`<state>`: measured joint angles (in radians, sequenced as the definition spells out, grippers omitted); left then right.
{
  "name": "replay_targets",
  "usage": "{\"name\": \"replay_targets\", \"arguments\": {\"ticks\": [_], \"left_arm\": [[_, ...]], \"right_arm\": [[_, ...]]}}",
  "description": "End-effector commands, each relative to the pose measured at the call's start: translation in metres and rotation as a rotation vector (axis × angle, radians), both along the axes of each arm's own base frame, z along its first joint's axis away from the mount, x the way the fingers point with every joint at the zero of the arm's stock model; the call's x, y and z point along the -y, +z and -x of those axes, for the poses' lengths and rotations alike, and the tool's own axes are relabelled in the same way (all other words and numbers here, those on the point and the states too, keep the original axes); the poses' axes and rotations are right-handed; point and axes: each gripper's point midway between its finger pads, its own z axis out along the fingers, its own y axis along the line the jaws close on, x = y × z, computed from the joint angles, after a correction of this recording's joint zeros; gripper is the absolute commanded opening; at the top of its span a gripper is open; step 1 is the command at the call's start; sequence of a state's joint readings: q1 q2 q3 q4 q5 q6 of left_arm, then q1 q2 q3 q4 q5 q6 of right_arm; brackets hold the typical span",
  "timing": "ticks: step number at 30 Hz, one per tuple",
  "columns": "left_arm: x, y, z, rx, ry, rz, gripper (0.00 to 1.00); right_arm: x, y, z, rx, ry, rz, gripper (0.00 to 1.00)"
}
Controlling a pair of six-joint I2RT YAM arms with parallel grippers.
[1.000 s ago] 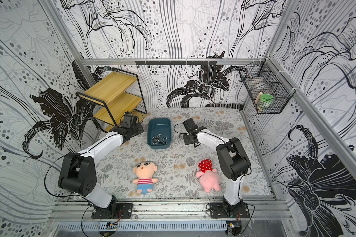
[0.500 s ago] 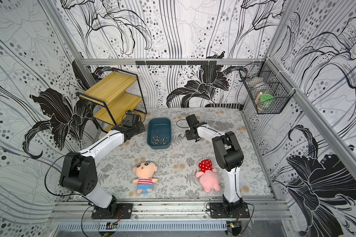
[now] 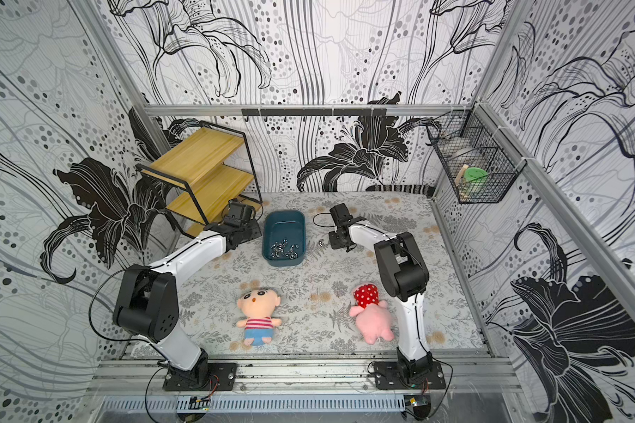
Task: Take out the wing nut from the storage box
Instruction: Place the wing nut at the center of the board.
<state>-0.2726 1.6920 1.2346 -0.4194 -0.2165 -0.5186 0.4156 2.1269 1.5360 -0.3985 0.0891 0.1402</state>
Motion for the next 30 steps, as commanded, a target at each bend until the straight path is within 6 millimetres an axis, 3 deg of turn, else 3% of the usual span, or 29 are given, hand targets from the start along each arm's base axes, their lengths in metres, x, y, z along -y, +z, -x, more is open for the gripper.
{"name": "replay_targets", "arguments": {"ticks": [1,5,9,17,23,30], "left_arm": [[0.007,0.009,-0.013,0.037,-0.019,0.006,0.33],[0.009,0.008,-0.016,0.034,-0.028,0.002,0.35],[0.014,0.006,-0.023,0.032,-0.047,0.003,0.37],[0.028,-0.015,-0.043,-0.006,-0.089,0.006,0.35],[0.043,-0.038,-0.046,-0.049,-0.129,-0.003,0.32],[0.038,-0.058,-0.035,-0.100,-0.110,-0.039,0.25]], "right_arm": [[-0.005,-0.007,-0.001,-0.024,0.023,-0.004,0.13],[-0.003,0.007,-0.002,0.002,0.015,-0.003,0.31],[0.001,0.033,-0.001,0.046,0.007,-0.001,0.42],[-0.001,0.100,0.010,0.159,0.024,-0.049,0.46],[-0.020,0.118,0.026,0.176,0.075,-0.051,0.47],[-0.060,0.130,0.044,0.191,0.156,-0.061,0.49]]}}
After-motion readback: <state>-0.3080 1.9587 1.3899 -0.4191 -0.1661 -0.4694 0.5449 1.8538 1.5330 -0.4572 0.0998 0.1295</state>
